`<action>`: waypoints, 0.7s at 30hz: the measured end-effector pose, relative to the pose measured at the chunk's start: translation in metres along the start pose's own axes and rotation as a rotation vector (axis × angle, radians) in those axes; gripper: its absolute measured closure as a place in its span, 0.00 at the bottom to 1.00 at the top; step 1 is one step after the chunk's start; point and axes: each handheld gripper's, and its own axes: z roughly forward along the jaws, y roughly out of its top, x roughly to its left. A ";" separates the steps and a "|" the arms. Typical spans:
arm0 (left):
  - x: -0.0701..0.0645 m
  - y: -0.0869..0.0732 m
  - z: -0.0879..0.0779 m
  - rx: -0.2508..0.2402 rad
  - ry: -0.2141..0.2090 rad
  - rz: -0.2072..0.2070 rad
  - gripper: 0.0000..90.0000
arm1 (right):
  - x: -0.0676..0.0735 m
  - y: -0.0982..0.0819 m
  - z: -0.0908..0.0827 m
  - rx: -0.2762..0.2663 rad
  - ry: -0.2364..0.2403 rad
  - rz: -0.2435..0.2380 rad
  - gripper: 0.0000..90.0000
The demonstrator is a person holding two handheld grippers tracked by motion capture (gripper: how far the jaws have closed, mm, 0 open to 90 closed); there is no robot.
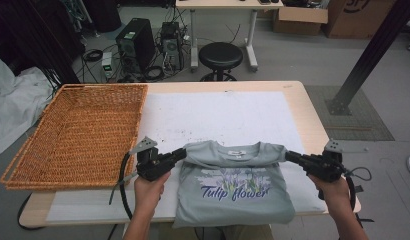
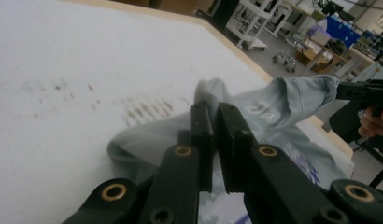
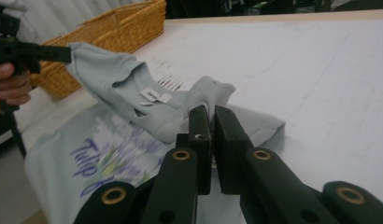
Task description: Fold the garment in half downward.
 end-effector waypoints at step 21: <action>0.012 -0.054 -0.015 0.064 -0.047 -0.034 0.61 | 0.011 -0.064 -0.013 0.099 0.077 0.011 0.79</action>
